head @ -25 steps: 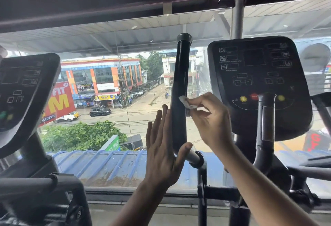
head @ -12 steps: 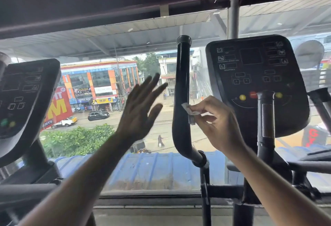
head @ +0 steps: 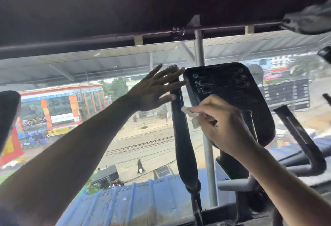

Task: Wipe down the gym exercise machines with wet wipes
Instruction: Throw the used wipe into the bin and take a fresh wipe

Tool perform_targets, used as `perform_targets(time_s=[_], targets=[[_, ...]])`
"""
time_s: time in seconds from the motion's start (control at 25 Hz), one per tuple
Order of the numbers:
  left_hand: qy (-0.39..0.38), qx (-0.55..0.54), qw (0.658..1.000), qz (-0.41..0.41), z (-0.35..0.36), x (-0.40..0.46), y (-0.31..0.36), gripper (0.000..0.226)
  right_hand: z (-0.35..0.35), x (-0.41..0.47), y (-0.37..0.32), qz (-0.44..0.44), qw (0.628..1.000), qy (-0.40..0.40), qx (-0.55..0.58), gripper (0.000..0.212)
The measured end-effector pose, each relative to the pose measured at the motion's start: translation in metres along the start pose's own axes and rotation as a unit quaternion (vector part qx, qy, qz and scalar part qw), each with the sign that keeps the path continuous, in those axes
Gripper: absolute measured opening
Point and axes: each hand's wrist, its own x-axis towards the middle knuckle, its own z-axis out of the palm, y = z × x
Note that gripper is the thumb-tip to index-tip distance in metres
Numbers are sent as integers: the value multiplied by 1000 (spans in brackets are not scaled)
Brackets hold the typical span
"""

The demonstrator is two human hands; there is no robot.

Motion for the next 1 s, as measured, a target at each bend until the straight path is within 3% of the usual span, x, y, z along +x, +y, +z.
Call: perform_targets(time_s=[0.2, 0.52, 0.72, 1.0], targets=[[41, -66, 995, 56, 19, 18, -14, 64, 20, 8, -14, 7, 992, -93, -79, 30], [181, -157, 970, 48, 54, 23, -7, 66, 33, 36, -30, 19, 975, -111, -193, 24], [197, -143, 969, 44, 59, 26, -8, 70, 21, -6, -57, 27, 968, -135, -210, 29], [185, -140, 972, 35, 56, 22, -9, 66, 41, 54, -40, -3, 938, -165, -306, 18]])
